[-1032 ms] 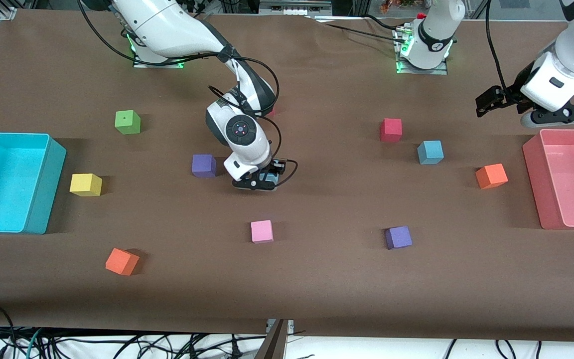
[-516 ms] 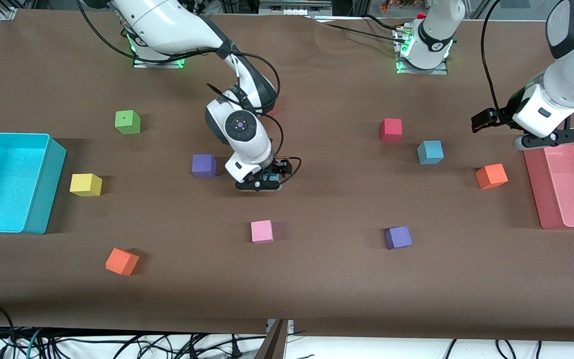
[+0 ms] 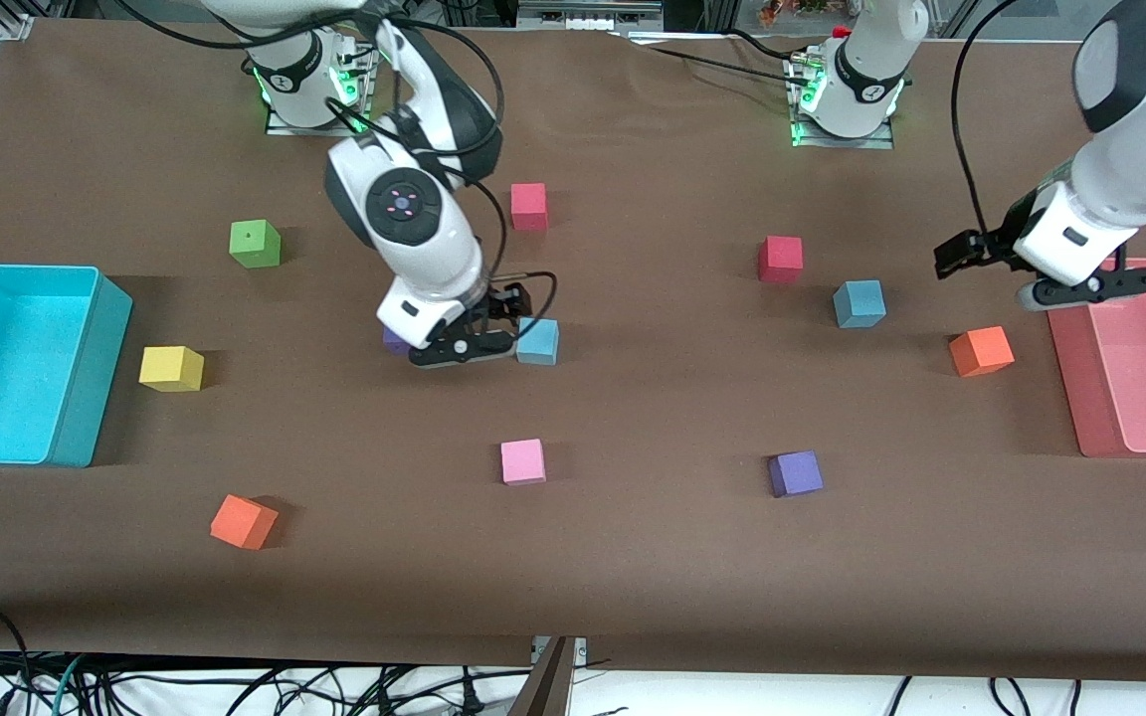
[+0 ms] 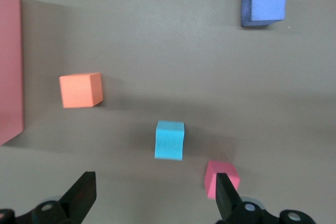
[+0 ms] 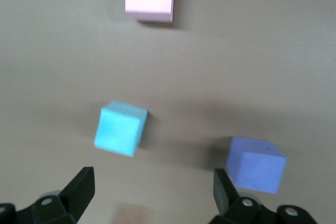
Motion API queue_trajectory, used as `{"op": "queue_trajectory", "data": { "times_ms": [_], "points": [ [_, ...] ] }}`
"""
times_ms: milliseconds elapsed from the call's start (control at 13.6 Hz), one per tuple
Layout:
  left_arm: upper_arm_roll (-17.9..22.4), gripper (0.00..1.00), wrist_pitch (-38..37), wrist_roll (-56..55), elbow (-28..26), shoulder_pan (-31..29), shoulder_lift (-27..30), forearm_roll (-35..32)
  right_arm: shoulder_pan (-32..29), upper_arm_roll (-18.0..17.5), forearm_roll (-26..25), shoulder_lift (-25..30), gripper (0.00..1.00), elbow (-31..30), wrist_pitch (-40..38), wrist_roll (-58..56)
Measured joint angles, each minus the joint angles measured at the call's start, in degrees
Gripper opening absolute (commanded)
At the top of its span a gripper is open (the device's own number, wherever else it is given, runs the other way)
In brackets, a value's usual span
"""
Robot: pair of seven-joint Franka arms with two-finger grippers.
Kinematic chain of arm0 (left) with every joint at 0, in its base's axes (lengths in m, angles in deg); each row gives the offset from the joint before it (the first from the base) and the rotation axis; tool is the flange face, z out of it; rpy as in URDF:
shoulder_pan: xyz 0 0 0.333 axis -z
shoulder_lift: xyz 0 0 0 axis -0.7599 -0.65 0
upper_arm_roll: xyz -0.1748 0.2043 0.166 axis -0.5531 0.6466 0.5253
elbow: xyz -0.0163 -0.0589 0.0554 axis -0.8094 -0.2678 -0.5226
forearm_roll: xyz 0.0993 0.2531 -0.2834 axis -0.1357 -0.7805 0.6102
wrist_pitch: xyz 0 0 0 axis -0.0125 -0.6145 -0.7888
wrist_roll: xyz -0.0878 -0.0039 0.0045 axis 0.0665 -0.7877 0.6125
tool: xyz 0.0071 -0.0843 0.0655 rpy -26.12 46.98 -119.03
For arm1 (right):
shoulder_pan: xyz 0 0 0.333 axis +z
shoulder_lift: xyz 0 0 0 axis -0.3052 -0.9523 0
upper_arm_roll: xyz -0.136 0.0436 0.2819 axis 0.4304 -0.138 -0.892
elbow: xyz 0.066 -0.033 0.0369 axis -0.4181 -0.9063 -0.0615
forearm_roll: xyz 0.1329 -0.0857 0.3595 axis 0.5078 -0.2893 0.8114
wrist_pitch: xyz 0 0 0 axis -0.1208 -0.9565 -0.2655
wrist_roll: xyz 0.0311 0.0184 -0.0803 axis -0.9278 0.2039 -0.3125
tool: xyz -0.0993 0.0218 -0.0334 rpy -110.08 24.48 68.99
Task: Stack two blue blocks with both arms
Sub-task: 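Open the right gripper off the cube while the left gripper reaches another cyan cube, then grasp the second cyan cube with the left gripper and lift it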
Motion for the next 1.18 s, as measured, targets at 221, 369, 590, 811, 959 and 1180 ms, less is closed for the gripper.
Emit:
{"op": "queue_trajectory", "data": {
  "times_ms": [221, 369, 590, 811, 959, 1180],
  "points": [
    [0.00, 1.00, 14.49, 0.04, -11.46, -0.07, -1.76, 0.01, -2.88, 0.13, 10.85, 4.42, 1.00, -8.90, 1.23, -18.87],
    [0.00, 1.00, 23.38, 0.71, -17.47, -0.12, -3.25, 0.01, -3.31, 0.12, 16.82, 5.74, 1.00, -14.74, 7.81, -27.37],
    [-0.01, 1.00, 30.21, 1.37, -22.21, -0.15, -6.32, 0.01, -2.90, -0.25, 29.32, 5.59, 1.00, -21.44, 21.79, -40.60],
    [-0.03, 1.00, 32.66, 1.51, -22.50, -0.15, -9.51, 0.01, -2.25, -0.33, 42.00, 4.09, 1.00, -24.28, 28.53, -54.68],
    [-0.09, 1.00, 33.96, 1.72, -22.52, -0.14, -11.53, 0.01, -2.26, -0.31, 51.23, 3.02, 1.00, -25.81, 29.45, -68.35],
    [-0.20, 1.00, 35.50, 1.95, -22.66, -0.08, -14.46, 0.01, -2.27, -0.28, 66.31, 1.13, 1.00, -28.37, 30.55, -91.13]
  ]
}}
